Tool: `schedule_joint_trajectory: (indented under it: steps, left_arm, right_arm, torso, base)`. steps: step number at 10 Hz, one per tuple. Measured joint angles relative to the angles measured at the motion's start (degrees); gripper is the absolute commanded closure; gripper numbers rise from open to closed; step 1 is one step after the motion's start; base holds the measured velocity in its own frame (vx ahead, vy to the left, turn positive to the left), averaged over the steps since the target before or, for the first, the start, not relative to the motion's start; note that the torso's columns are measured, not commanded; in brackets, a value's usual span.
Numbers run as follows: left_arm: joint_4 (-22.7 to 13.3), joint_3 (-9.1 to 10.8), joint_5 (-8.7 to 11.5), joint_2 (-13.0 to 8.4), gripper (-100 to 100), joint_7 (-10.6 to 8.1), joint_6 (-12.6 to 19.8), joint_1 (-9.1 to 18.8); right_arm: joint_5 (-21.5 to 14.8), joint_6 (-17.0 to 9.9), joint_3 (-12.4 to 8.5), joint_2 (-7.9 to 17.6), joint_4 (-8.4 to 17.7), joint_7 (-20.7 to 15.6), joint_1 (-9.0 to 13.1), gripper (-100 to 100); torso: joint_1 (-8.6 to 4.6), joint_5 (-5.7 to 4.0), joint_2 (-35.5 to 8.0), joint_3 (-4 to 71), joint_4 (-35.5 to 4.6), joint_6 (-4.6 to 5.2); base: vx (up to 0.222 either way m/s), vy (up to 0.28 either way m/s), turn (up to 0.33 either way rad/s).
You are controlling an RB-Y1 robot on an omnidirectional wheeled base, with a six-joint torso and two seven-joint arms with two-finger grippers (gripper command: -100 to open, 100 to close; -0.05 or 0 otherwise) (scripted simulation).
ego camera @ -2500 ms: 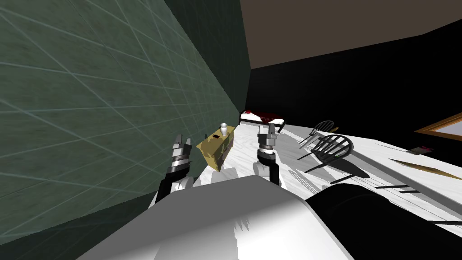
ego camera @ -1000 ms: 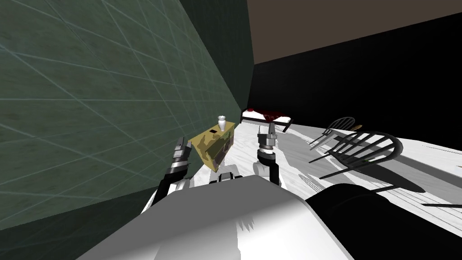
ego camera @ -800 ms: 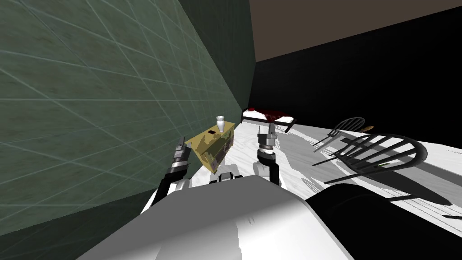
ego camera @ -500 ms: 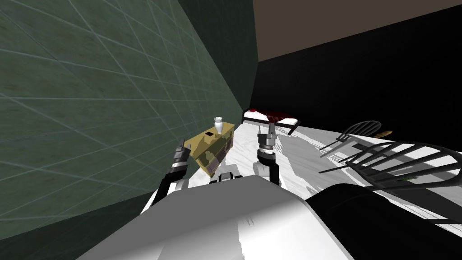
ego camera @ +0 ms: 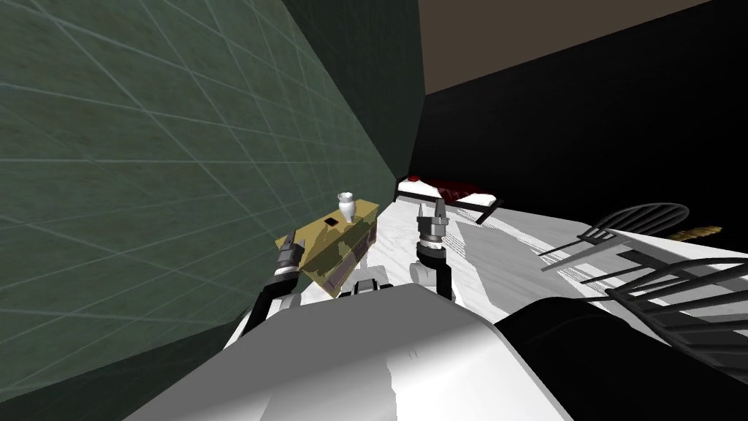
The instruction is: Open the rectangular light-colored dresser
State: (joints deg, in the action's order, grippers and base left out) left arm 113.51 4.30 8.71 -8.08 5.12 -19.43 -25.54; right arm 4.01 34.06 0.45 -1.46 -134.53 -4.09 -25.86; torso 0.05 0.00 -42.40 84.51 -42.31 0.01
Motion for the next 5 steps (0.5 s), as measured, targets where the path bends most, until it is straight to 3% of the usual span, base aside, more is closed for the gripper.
schedule_joint_trajectory:
  steps: [5]
  left_arm:
    - [-5.64, 3.1, 1.52, 0.27, -100, -0.44, 1.04, 0.95]
  right_arm:
    - [0.0, 0.0, 0.0, 0.0, 0.0, 0.0, 0.0, 0]
  torso:
    - [0.05, 0.01, 0.09, 0.05, 0.02, 0.01]
  base:
    - [0.163, -0.219, 0.105]
